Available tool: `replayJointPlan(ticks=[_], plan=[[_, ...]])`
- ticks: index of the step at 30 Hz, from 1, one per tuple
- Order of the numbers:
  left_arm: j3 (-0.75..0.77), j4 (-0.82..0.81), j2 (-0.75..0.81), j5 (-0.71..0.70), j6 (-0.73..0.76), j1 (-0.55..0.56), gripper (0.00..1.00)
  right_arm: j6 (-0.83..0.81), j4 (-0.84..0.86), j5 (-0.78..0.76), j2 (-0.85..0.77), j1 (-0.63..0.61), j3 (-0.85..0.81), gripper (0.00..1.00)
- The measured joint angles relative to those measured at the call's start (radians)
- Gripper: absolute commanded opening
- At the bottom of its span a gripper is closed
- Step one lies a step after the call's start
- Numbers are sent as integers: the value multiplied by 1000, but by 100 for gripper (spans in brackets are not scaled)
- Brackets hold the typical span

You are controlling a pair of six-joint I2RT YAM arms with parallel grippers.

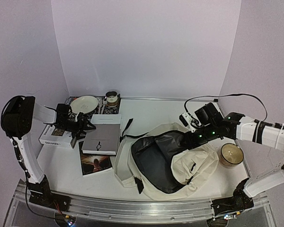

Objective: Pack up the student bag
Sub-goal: Pick up the book from the book.

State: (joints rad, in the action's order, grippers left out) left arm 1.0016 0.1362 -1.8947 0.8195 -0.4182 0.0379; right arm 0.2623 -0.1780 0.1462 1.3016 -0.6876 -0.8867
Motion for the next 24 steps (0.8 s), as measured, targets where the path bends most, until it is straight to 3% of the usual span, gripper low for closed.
replayJointPlan(ticks=[5,10,18,24], plan=[[0,-42,-36,40,7,6,72,0,2,2,4,0,0,3],[-1,-52,-55,62,7,4,52,0,5,6,7,0,0,3],[-23,-49,-8,89,-28,-3,39,0,9,13,14,0,0,3],[-57,-31,107,77,-54,-3,36,0,11,16,15,0,0,3]])
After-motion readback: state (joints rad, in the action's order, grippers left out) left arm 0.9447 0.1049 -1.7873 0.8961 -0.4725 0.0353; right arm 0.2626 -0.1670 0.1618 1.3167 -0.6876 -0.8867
